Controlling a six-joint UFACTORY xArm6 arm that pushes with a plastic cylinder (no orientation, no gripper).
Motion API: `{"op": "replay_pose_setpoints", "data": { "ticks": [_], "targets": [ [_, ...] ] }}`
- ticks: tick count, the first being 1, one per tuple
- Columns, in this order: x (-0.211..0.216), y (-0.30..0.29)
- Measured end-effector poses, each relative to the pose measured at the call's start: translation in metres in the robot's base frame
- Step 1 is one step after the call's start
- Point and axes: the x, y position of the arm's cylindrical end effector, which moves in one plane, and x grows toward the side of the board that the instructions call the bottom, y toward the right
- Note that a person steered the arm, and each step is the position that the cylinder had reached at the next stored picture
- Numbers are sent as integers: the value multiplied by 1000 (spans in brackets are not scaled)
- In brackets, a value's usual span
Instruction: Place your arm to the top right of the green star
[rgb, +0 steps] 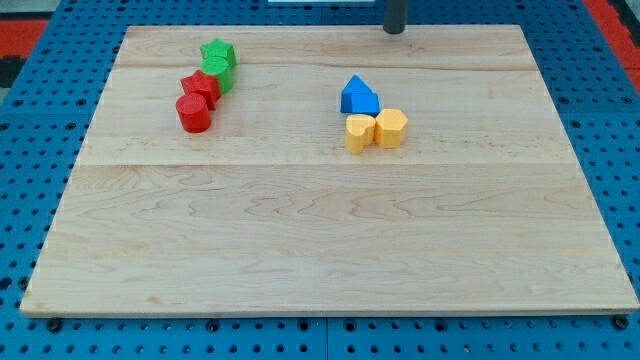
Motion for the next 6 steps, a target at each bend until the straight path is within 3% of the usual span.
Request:
{"op": "replay_pose_setpoints", "data": {
  "ticks": [3,6],
  "targets": [
    [0,-89],
    [5,-111]
  ]
}}
